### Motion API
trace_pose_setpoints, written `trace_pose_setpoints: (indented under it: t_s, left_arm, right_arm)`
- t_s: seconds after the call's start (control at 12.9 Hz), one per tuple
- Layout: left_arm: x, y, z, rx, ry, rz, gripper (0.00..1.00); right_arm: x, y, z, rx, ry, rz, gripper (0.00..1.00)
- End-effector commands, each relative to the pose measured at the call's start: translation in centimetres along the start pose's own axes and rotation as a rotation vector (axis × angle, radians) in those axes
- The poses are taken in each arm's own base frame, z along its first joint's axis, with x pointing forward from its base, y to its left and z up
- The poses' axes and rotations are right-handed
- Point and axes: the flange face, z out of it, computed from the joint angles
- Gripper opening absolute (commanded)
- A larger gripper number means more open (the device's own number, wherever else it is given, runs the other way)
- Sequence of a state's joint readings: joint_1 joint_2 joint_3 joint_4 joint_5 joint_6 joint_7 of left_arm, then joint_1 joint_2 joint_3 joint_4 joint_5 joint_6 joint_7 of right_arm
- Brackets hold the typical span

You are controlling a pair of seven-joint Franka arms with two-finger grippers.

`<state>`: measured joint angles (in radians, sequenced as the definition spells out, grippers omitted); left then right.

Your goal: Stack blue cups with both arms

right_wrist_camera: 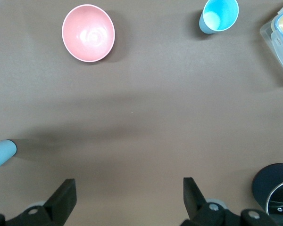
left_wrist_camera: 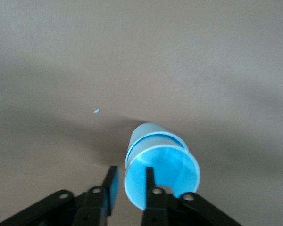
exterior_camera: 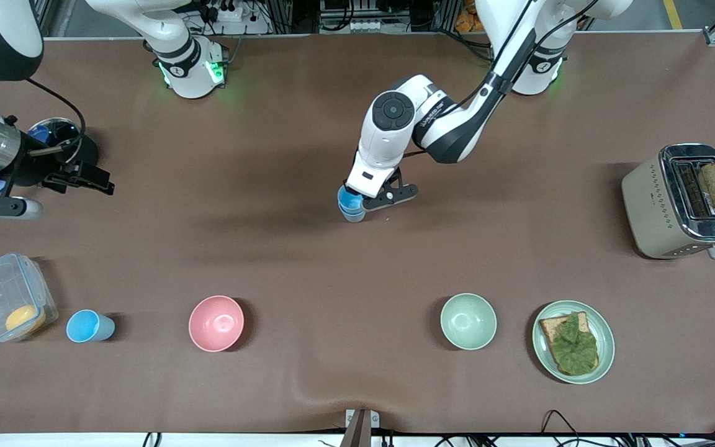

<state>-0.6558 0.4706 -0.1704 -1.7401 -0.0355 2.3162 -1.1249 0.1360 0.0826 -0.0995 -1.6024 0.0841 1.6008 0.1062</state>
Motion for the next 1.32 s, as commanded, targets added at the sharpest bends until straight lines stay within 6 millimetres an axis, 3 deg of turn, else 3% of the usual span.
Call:
trace_pose_setpoints:
  t_s: [0.0, 0.16, 0.31, 0.47, 0.62, 0.93, 1.09, 1.24]
  left_arm:
    - [4.7, -1.8, -7.5, -0.051, 0.102, -0.02, 1.0]
    - [5.9, -3.0, -10.4, 0.027, 0.19, 0.152, 1.0]
    - [8.4, -4.6, -13.6, 0.076, 0.209, 0.191, 1.0]
    - [10.0, -6.3, -15.5, 0.126, 0.186, 0.261, 1.0]
    - [14.0, -9.5, -17.8, 0.131, 0.198, 0.258, 1.0]
    - [19.3, -14.4, -22.5, 0.182, 0.159, 0.352, 1.0]
    - [20.1, -16.4, -25.0, 0.202, 0.136, 0.346, 1.0]
    - [19.4, -17.1, -26.5, 0.194, 0.113, 0.353, 1.0]
  right_arm:
    - [-0.2, 0.0, -0.5, -0.011, 0.011, -0.014, 1.0]
    - [-0.2, 0.0, -0.5, -0.011, 0.011, -0.014, 1.0]
    - [-0.2, 0.0, -0.6, -0.011, 0.013, -0.013, 1.0]
    - [-0.2, 0.1, -1.0, -0.01, 0.019, -0.012, 1.0]
    - [-0.1, 0.6, -1.0, -0.011, 0.02, -0.004, 1.0]
    - [0.0, 0.7, -1.4, -0.027, 0.029, -0.003, 1.0]
    - [0.1, 0.6, -1.4, -0.031, 0.031, -0.007, 1.0]
    - [0.1, 0.5, -2.9, -0.041, 0.062, -0.009, 1.0]
